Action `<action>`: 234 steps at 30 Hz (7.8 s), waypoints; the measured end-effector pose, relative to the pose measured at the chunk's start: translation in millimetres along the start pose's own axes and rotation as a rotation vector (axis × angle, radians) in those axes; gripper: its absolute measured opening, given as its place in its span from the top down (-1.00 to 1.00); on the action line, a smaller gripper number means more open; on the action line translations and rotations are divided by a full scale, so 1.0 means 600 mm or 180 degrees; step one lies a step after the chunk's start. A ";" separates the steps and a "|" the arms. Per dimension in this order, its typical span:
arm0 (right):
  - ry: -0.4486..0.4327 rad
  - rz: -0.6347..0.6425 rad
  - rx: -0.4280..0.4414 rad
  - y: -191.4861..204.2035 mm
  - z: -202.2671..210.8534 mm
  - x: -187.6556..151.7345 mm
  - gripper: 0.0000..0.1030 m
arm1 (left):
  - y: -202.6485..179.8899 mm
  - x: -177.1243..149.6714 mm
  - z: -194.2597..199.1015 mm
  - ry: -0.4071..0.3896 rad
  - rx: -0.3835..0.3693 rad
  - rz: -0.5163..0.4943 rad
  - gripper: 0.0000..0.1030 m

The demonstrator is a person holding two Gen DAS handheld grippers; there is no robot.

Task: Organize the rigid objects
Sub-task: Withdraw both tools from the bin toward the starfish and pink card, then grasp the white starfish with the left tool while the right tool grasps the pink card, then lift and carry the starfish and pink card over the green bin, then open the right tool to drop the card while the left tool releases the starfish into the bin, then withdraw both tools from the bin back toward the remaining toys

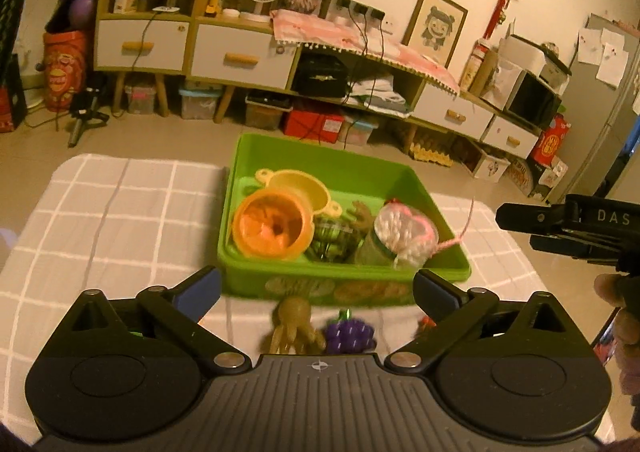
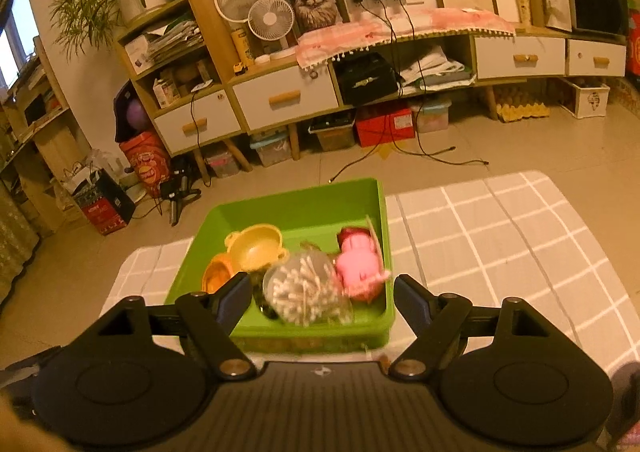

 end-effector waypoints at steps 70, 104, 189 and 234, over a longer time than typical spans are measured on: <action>0.0594 0.0596 -0.0466 -0.072 -0.021 -0.274 -0.60 | -0.003 -0.217 -0.023 0.0031 0.0227 -0.0885 -0.96; 0.0464 0.0685 -0.0449 -0.069 -0.025 -0.242 0.68 | 0.015 -0.192 -0.022 -0.0062 0.0320 -0.0749 -0.38; 0.0164 -0.0577 0.0187 -0.049 -0.210 0.076 0.75 | -0.043 0.047 -0.168 0.0378 0.0021 -0.0248 -0.39; 0.0154 -0.0395 0.0120 0.001 -0.080 0.040 0.09 | -0.064 0.030 -0.047 0.0088 0.0141 -0.0566 -0.96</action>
Point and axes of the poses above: each gripper's, at about its wrist camera, not at the fingertips, and z roughly against the way its jaws point, y to its left, x to its top, the point moved 9 cm from there along -z, roughly the way its jaws point, and after that the axes turned 8 degrees about x, right-handed, at the moved point
